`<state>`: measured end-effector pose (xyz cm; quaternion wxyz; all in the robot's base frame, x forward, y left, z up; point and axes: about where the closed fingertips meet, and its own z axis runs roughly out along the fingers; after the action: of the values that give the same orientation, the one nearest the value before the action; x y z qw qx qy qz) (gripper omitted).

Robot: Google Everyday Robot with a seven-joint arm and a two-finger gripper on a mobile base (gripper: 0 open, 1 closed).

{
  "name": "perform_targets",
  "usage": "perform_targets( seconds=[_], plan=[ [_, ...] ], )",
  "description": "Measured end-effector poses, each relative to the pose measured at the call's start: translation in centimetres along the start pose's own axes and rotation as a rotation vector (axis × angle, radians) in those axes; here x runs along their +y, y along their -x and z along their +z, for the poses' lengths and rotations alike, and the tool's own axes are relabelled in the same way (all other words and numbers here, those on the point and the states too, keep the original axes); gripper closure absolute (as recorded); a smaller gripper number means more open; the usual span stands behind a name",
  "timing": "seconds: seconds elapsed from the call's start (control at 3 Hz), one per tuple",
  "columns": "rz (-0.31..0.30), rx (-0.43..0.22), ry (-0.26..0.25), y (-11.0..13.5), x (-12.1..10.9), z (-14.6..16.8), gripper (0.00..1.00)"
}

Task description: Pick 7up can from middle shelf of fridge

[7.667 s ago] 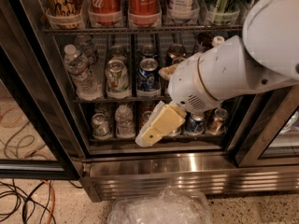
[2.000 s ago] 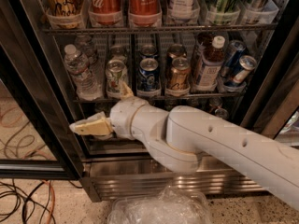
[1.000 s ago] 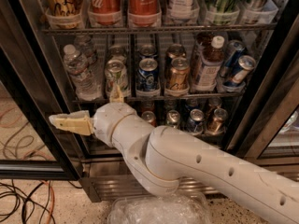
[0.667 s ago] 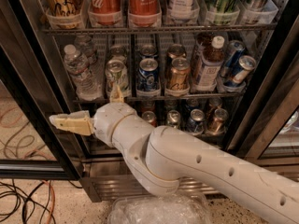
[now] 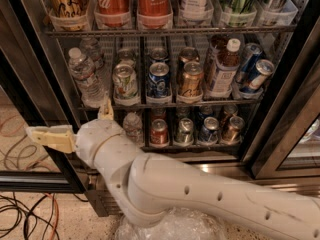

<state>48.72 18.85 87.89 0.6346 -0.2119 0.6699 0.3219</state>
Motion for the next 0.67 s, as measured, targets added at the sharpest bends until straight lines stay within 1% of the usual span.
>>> perform_targets(
  seconds=[0.33,0.67],
  plan=[
    [0.069,-0.086,-0.016,0.5,3.0,0.9,0.0],
    [0.041,-0.151,-0.049,0.8,6.3,0.7,0.0]
  ],
)
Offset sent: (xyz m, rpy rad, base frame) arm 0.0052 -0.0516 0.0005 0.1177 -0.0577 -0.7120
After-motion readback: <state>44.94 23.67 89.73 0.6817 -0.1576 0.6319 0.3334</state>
